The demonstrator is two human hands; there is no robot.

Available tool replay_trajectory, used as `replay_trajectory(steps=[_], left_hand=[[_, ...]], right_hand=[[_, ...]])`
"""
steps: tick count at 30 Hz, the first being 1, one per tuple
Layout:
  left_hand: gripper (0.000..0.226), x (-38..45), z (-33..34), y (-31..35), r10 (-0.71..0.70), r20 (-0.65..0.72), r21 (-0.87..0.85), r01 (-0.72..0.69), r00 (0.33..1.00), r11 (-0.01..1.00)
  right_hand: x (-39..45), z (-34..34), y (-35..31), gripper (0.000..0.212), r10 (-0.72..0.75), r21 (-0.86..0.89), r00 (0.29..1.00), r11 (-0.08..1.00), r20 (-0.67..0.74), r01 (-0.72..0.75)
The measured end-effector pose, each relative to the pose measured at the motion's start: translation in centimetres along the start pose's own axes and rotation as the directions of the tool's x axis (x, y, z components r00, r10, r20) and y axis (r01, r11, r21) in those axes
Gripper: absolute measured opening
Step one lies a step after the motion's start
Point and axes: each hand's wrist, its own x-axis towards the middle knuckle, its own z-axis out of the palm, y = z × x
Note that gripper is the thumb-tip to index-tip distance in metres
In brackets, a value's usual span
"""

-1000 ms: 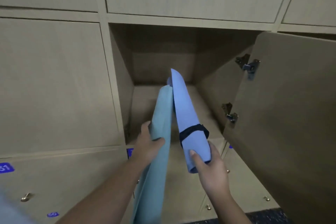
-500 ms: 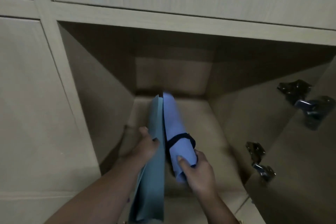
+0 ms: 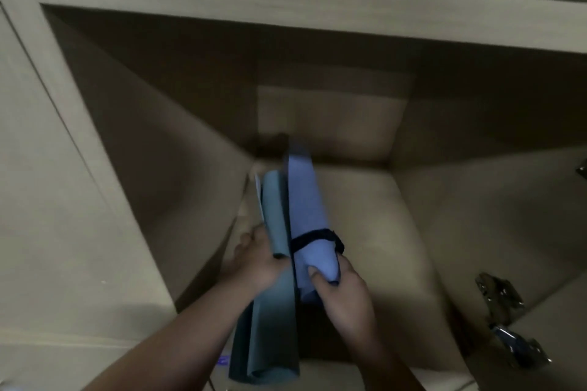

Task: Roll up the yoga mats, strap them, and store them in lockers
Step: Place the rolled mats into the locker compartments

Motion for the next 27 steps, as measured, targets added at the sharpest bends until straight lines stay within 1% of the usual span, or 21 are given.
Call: replay_trajectory(steps=[3, 4, 6, 7, 9, 11, 12, 13, 15, 17, 19, 22, 24, 25, 27], left_hand=[[0.064, 0.2, -0.2, 0.0, 0.009, -0.112, -0.001, -0.009, 0.994, 1.0], [0.054, 0.1, -0.5, 0.0, 0.037, -0.142, 0.002, -0.037, 0.989, 0.999], [0.035, 0.0, -0.9, 0.0, 0.128, -0.186, 0.016, -0.128, 0.974, 0.992], [0.03, 0.0, -1.1, 0.0, 0.171, -0.201, 0.038, -0.167, 0.965, 0.985], [0.026, -0.3, -1.1, 0.2, 0.211, -0.222, 0.11, -0.191, 0.952, 0.975], [0.029, -0.6, -1.1, 0.2, 0.213, -0.215, 0.221, -0.164, 0.953, 0.961], [0.036, -0.8, -1.1, 0.4, 0.206, -0.195, 0.307, -0.14, 0.959, 0.941], [0.048, -1.2, -1.2, 0.5, 0.196, -0.169, 0.383, -0.118, 0.966, 0.916], [0.074, -2.1, -1.4, 0.6, 0.173, -0.102, 0.469, -0.106, 0.98, 0.877], [0.09, -3.1, -1.2, 0.5, 0.145, -0.059, 0.528, -0.092, 0.988, 0.844], [0.09, -3.9, -1.2, 0.1, 0.127, -0.064, 0.528, -0.074, 0.99, 0.846], [0.07, -5.1, -2.0, -0.6, 0.162, -0.079, 0.473, -0.106, 0.984, 0.875], [0.062, -5.8, -2.6, -1.2, 0.182, -0.041, 0.441, -0.145, 0.982, 0.885], [0.065, -6.1, -2.7, -1.5, 0.182, -0.015, 0.431, -0.158, 0.983, 0.888], [0.081, -6.9, -2.8, -1.8, 0.185, 0.022, 0.47, -0.174, 0.983, 0.866]], right_hand=[[0.5, -0.2, -0.3, 0.052, 0.102, -0.088, 0.994, 0.991, -0.034, -0.105], [0.5, -0.3, -0.2, 0.057, 0.108, -0.094, 0.993, 0.989, -0.058, -0.113], [0.1, -0.6, 0.0, 0.063, 0.03, -0.075, 0.997, 0.997, -0.066, -0.035], [-0.3, -0.7, 0.1, 0.064, -0.021, -0.078, 0.998, 0.997, -0.051, 0.017], [-0.9, -0.9, 0.5, 0.064, -0.091, -0.107, 0.996, 0.99, -0.014, 0.089], [-1.1, -0.8, 0.8, 0.063, -0.112, -0.126, 0.994, 0.986, 0.003, 0.112], [-1.1, -0.8, 0.8, 0.062, -0.113, -0.128, 0.994, 0.985, 0.009, 0.113], [-1.0, -0.7, 0.9, 0.061, -0.114, -0.126, 0.993, 0.985, 0.017, 0.115], [-0.9, -0.5, 1.0, 0.061, -0.12, -0.113, 0.992, 0.986, 0.03, 0.123], [-1.0, 0.0, 0.9, 0.061, -0.119, -0.095, 0.992, 0.988, 0.039, 0.122], [-1.2, 0.7, 0.7, 0.062, -0.107, -0.09, 0.993, 0.99, 0.047, 0.11], [-1.6, 1.9, 0.6, 0.062, -0.11, -0.078, 0.992, 0.99, 0.055, 0.114], [-1.9, 2.3, 0.7, 0.059, -0.116, -0.073, 0.991, 0.99, 0.059, 0.121], [-2.0, 2.4, 0.7, 0.058, -0.116, -0.073, 0.991, 0.99, 0.063, 0.12], [-2.0, 2.5, 0.9, 0.056, -0.114, -0.089, 0.991, 0.989, 0.063, 0.12]])
